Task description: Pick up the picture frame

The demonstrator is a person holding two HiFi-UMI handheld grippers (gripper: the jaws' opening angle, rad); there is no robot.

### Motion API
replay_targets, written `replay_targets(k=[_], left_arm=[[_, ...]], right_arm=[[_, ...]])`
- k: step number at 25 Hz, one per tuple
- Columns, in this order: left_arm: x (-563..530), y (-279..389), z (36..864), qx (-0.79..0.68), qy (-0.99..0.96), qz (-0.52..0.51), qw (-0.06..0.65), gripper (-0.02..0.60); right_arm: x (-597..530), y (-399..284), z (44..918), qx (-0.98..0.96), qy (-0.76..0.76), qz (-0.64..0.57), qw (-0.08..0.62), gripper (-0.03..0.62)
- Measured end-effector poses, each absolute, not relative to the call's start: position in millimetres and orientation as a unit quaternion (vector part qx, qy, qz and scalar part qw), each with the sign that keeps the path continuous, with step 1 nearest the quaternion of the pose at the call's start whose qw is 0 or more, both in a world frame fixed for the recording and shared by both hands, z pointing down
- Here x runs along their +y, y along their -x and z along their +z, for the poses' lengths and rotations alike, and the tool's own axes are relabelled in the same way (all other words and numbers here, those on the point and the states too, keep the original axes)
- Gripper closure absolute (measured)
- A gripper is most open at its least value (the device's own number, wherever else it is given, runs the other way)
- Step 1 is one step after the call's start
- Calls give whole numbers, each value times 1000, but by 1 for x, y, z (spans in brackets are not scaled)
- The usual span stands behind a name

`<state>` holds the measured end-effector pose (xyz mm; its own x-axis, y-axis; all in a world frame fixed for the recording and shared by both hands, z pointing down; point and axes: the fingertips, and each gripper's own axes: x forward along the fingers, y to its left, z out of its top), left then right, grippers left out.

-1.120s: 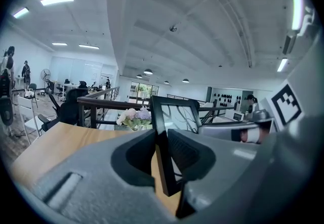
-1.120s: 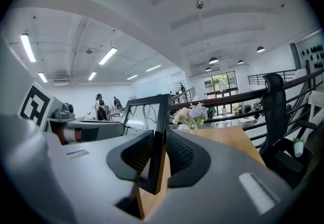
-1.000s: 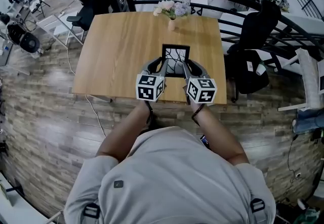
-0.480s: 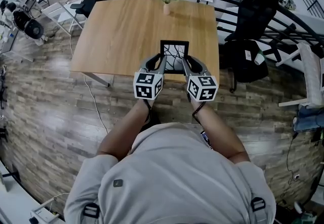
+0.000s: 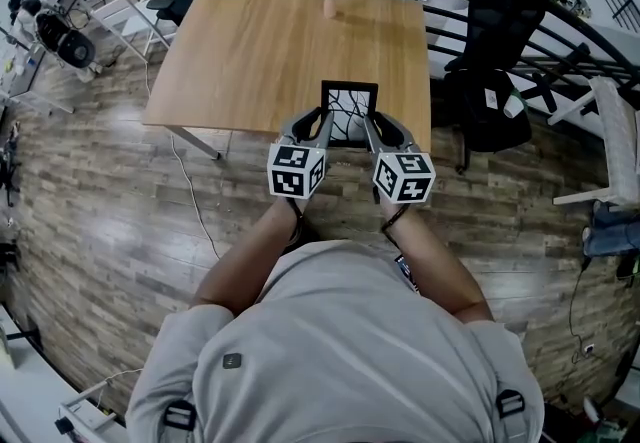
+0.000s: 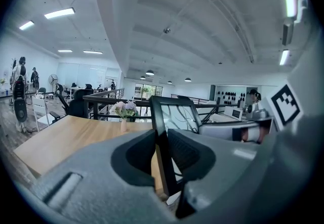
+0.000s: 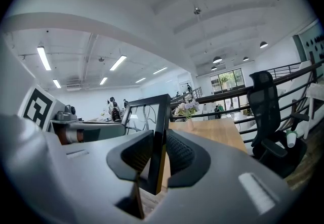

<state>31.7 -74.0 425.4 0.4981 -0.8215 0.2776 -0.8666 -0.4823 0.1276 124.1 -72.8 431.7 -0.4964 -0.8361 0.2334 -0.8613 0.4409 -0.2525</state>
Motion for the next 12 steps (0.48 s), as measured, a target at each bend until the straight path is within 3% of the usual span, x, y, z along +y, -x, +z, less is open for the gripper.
replay_targets(k=[12], left_arm=[[-54,-38,425,-489,-859,89,126,500]], right_arm=[[-53,-130,430,-848,-502,169,33,507]])
